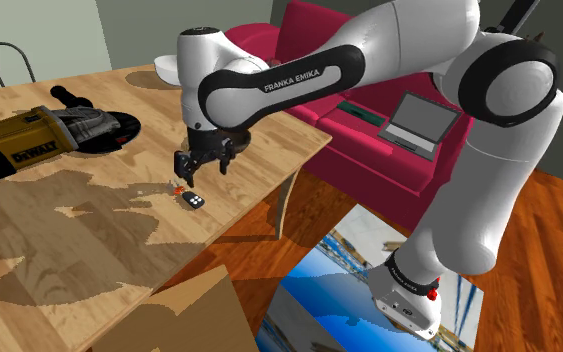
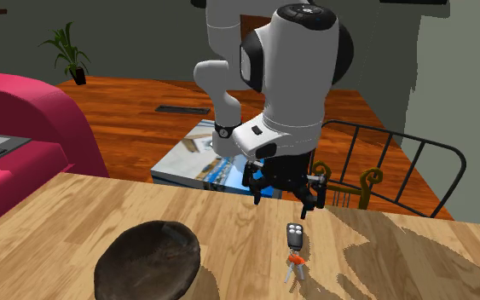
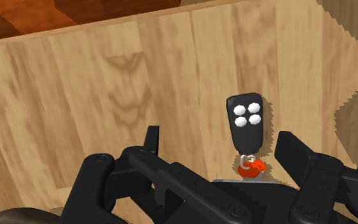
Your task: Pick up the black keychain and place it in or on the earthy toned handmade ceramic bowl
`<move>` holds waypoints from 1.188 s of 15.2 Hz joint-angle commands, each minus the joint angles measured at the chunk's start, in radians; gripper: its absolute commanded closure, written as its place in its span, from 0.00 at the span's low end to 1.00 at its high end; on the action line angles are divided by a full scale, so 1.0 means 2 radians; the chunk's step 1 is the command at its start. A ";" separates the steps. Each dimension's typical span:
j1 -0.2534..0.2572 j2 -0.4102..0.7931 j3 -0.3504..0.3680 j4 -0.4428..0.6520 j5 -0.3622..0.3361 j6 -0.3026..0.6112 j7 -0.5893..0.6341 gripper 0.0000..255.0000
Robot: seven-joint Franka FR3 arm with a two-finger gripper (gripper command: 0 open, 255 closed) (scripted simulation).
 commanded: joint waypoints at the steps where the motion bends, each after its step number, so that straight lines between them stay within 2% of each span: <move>1: 0.011 0.040 0.000 0.043 -0.014 0.000 0.017 0.00; 3: 0.024 0.078 -0.001 0.088 -0.026 -0.004 0.031 0.00; 4: 0.025 0.080 -0.002 0.091 -0.027 -0.005 0.032 0.00; 11: 0.027 0.099 -0.006 0.066 -0.033 0.039 0.036 0.00; 18: 0.027 0.099 -0.006 0.066 -0.033 0.039 0.036 0.00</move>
